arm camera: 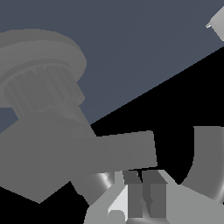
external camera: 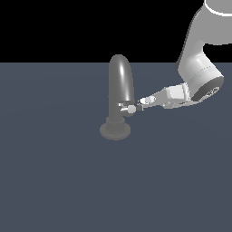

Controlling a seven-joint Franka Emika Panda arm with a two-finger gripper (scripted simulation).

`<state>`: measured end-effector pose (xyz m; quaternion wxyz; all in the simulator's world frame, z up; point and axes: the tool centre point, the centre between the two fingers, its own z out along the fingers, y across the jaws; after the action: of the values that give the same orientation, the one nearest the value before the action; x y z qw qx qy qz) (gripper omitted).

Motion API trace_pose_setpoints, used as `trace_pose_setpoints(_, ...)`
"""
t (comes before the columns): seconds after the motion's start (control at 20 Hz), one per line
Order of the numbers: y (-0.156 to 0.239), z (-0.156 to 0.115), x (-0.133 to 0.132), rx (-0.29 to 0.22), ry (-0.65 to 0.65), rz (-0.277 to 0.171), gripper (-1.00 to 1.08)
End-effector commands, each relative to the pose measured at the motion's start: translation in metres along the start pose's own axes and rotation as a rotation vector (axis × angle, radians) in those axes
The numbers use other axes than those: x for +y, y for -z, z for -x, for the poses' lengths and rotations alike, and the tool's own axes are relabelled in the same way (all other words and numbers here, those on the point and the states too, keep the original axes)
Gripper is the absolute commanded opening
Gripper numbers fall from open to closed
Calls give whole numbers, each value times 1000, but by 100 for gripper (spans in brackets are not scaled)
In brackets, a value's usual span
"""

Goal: Turn on the faucet by rotating a designated handle.

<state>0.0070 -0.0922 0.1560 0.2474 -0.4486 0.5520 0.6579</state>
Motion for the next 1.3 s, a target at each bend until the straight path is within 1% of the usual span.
trace_pose_setpoints(0.0, 0, -6, -2, -1, -2, 1, -100)
trace_pose_setpoints(0.55, -1, -74, -25, -11, -31, 4, -100)
trace_pose_setpoints(0.6, -1, -74, -25, -11, -31, 4, -100)
trace_pose_setpoints(0.65, 0, -26, -18, 10, 39, 12, -100)
trace_pose_setpoints(1.25, -1, -53, -45, 1, 10, 9, -100)
